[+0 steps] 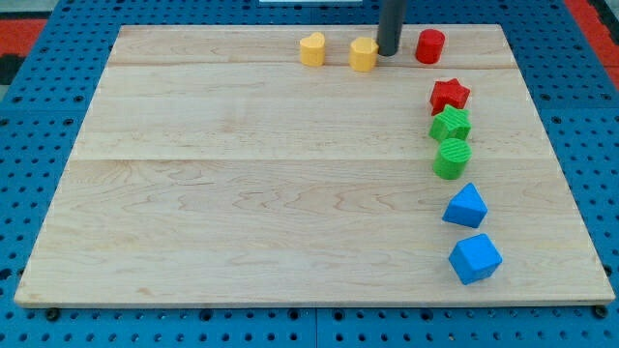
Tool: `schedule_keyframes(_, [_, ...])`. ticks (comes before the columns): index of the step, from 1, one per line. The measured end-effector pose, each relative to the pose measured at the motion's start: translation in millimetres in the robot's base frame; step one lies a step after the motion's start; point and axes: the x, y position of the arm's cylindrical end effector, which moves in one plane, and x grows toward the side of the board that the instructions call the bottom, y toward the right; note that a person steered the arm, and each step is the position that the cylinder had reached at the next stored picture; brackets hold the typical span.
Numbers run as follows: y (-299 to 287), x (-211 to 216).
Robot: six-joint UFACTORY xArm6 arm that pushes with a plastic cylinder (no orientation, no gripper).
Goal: Move the red circle into the red star
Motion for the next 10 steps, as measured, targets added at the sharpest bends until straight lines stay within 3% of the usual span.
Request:
schedule_keyframes(1, [-59,-1])
schedule_keyframes(3, [-36,-52])
schedule_keyframes(4, [-82,-47])
schedule_keyframes(6, [-92,-23])
schedule_keyframes(7, [-62,-53])
schedule_keyframes(9, [111,-49])
schedule_keyframes(10, [80,-43])
